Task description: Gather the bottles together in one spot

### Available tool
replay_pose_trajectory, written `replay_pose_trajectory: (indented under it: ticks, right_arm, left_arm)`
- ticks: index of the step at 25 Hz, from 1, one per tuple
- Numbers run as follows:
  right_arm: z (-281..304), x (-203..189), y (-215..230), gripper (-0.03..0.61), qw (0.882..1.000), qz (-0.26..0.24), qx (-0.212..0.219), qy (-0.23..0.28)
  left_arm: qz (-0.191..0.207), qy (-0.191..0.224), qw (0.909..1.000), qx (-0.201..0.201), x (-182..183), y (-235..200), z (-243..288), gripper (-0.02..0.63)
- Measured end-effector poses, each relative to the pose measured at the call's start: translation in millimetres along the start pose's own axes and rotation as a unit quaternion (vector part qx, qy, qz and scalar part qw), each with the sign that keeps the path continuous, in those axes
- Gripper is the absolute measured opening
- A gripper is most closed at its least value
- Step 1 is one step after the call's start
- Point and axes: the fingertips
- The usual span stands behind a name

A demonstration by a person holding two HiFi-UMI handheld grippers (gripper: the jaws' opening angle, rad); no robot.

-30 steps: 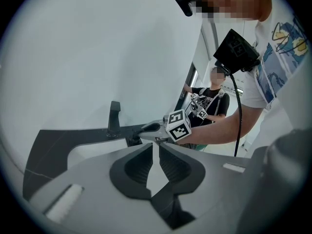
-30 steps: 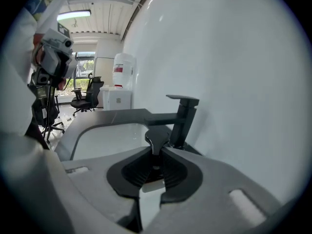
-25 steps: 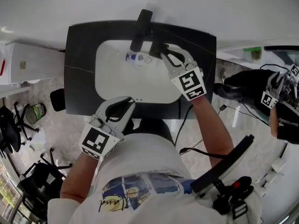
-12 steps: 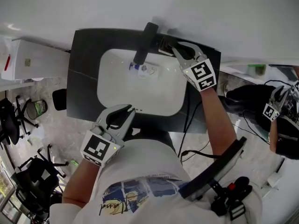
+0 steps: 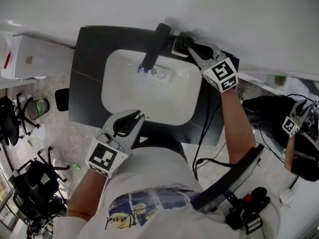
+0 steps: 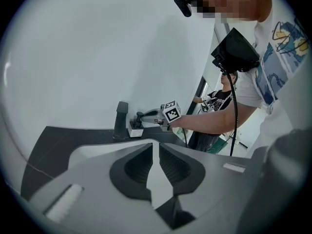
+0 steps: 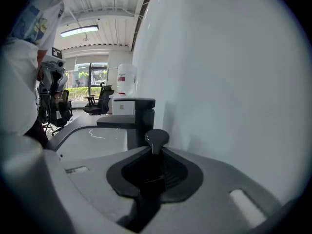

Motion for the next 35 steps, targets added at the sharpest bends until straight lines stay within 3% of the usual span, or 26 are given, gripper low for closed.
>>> replay_pose_trajectory:
  ticks: [5,8,20,24,30,35]
  right_arm:
    - [-2,2,3,0.052,1.0,0.0,-0.001,0.007]
    - [-5,-3,8,0.143,1.0,0.021,-0.016,0.011]
    - [-28,-22,-14,0.175,0.997,0.056,-0.049,-0.022]
    - [-30,-28,-63,0.175,0.998,0.04,-0.017,-0.053]
    - [7,-36,-163,0.167,0.992,0.014,0.087,-0.087]
    - [46,-39,-201,0.16,0.985,-0.006,0.126,-0.115]
  left_arm:
    - [-0.005,-0.006,1.0,0.0,3,3,4,0.046]
    - [0.001,-0.006,1.0,-0.002,2,4,6,0.046]
    - [0.011,0.001,0.9999,-0.013,1,5,-3,0.046]
    - [0.005,0.007,0.9999,-0.008,-1,2,-12,0.046]
    - [0.003,0.012,0.9999,0.004,-11,-4,-33,0.046]
    - [-0.004,0.02,0.9994,0.026,-8,-13,-58,0.046]
Point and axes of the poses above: the fingertips, and each gripper's own axes: z forward along the fingers, y to its right, x out of its top, and after that the axes turned 12 degrees about y, right-handed
